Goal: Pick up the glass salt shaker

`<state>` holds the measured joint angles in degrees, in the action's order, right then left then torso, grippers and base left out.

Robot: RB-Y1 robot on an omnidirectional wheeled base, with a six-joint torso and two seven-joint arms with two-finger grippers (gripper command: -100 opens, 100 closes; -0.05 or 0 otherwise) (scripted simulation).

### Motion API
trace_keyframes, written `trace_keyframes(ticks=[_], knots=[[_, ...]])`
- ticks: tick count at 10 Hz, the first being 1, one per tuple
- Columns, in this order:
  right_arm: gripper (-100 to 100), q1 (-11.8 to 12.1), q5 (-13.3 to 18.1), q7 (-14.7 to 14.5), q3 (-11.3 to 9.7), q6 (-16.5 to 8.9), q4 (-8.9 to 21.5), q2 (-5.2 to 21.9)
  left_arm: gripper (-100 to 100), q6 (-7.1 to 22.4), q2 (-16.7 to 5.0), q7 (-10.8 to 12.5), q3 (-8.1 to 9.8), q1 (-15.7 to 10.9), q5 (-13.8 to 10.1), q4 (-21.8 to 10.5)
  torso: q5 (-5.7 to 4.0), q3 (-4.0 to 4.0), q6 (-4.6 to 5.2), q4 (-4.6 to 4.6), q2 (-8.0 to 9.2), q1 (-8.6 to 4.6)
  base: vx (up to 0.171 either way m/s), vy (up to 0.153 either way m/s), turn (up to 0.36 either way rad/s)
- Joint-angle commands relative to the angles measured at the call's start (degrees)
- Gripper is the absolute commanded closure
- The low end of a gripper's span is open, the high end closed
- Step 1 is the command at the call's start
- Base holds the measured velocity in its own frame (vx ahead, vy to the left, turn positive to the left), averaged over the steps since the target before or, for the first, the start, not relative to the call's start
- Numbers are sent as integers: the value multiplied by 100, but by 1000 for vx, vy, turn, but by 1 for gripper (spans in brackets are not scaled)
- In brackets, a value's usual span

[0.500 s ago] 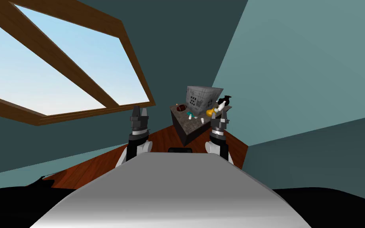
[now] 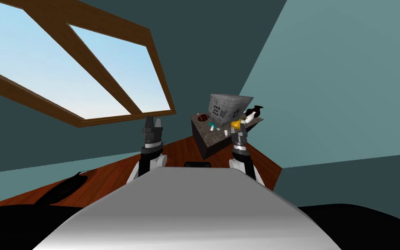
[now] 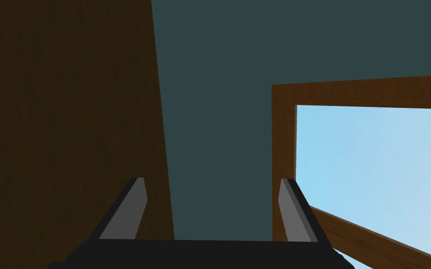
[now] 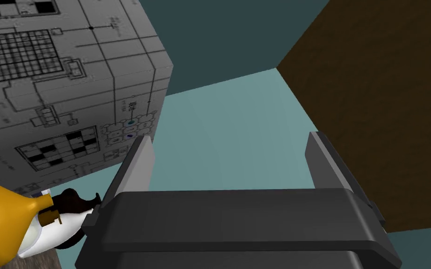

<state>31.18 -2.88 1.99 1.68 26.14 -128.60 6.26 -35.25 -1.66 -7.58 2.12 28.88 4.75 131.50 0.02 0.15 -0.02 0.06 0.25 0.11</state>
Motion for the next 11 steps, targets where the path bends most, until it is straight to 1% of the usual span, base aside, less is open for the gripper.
trace_keyframes(ticks=[1,5,11], knots=[[-100,197,143,-157,65,-141,-9,102,0,0,0,0,0,0,0,0,0,0,0,0,0,0,-59,38,167],[-100,597,540,-557,279,-527,64,217,0,0,0,0,0,1,0,0,0,-5,1,-2,-8,-1,-37,38,205],[-100,1170,1276,-1287,654,-1242,262,226,0,0,0,0,0,1,0,0,2,-13,1,-5,-23,6,-4,53,213]])
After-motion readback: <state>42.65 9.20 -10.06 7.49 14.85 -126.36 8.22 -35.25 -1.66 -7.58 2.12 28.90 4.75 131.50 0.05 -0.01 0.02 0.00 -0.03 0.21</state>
